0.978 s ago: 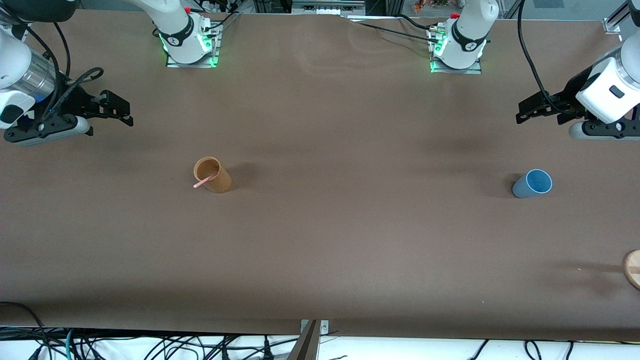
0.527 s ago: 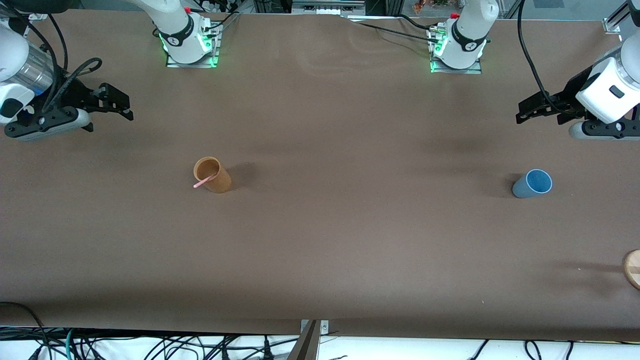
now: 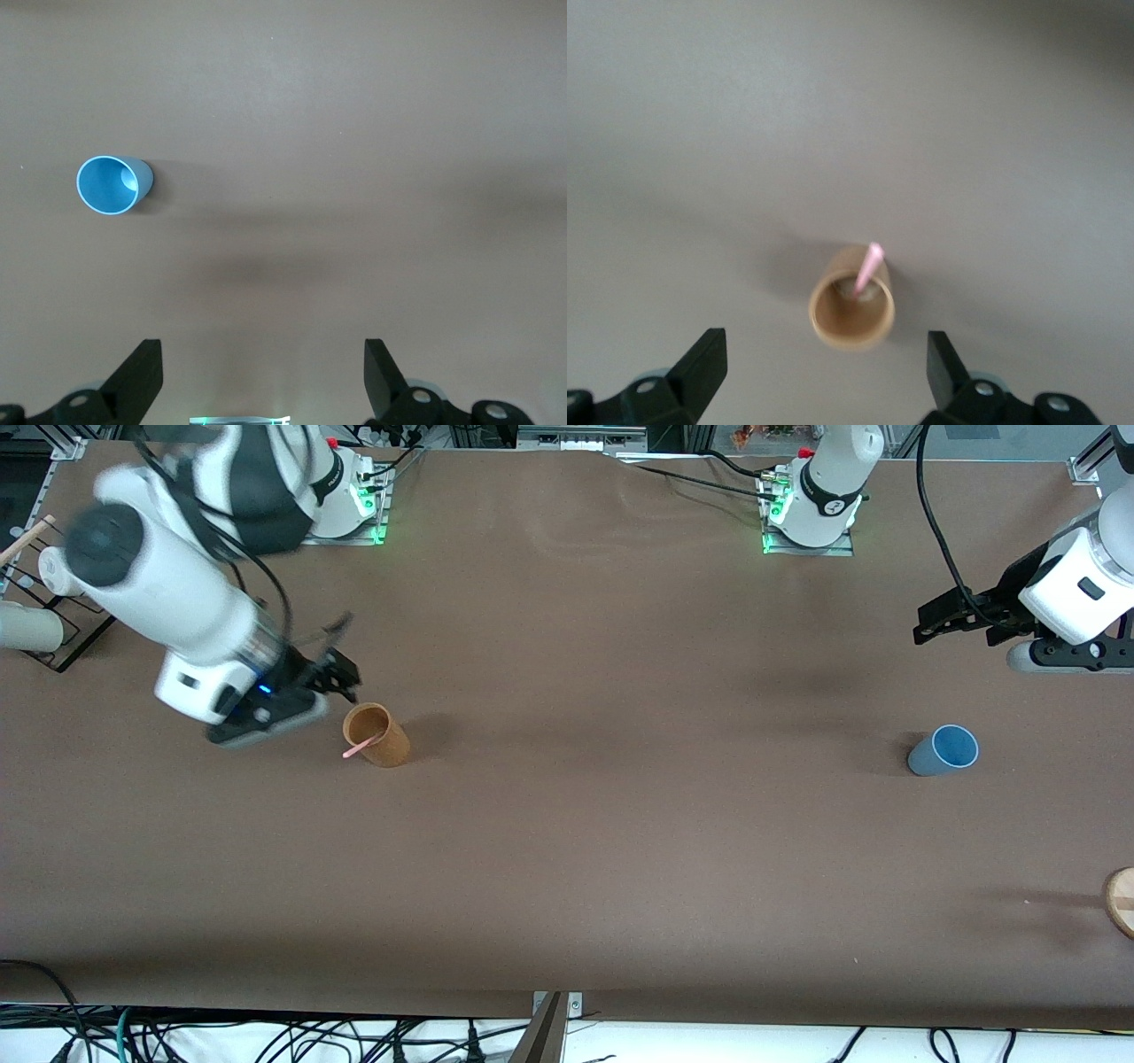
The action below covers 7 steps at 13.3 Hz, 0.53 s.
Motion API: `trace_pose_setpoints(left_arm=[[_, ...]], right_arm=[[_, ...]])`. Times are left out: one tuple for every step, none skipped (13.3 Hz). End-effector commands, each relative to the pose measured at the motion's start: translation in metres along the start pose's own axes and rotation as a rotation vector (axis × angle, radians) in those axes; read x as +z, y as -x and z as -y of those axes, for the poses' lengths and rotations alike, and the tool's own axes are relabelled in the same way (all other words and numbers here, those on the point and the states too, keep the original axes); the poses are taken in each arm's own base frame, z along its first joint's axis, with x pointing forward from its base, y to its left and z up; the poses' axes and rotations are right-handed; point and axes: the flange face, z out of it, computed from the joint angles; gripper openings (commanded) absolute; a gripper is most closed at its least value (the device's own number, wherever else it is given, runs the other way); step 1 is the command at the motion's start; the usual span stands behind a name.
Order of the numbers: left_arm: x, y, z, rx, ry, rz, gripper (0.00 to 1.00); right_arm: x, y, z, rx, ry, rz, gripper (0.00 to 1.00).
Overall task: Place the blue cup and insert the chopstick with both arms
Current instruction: 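Grasp the pink chopstick with the right gripper while the left gripper reaches the blue cup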
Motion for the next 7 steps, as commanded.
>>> trace_pose_setpoints(left_arm=[[-0.003,-0.003,0.001,0.021,-0.015,0.008,1.0],[-0.003,-0.003,0.001,0.021,-0.015,0.008,1.0],[-0.002,-0.004,0.001,0.019,-0.015,0.01,1.0],[-0.002,-0.005,0.0,0.015,-0.011,0.009,1.0],[0.002,-0.009,-0.001,0.016,-0.008,0.015,1.0],[0.015,-0.016,-0.006,0.031,-0.01,0.038,1.0],[0.038,-0.03,-0.014,0.04,-0.027,0.078,1.0]], right_arm=[[0.053,-0.02,-0.003,0.016,0.027,0.004,1.0],[0.073,-0.024,-0.005,0.014,0.041,0.007,1.0],[0.088,-0.026,-0.009,0.013,0.052,0.012,1.0],[0.095,-0.028,-0.011,0.023,0.049,0.013,0.99],[0.102,-0.028,-0.013,0.036,0.036,0.021,0.99],[0.11,-0.025,-0.019,0.052,0.028,0.033,0.99],[0.117,-0.02,-0.023,0.066,0.021,0.048,0.98]])
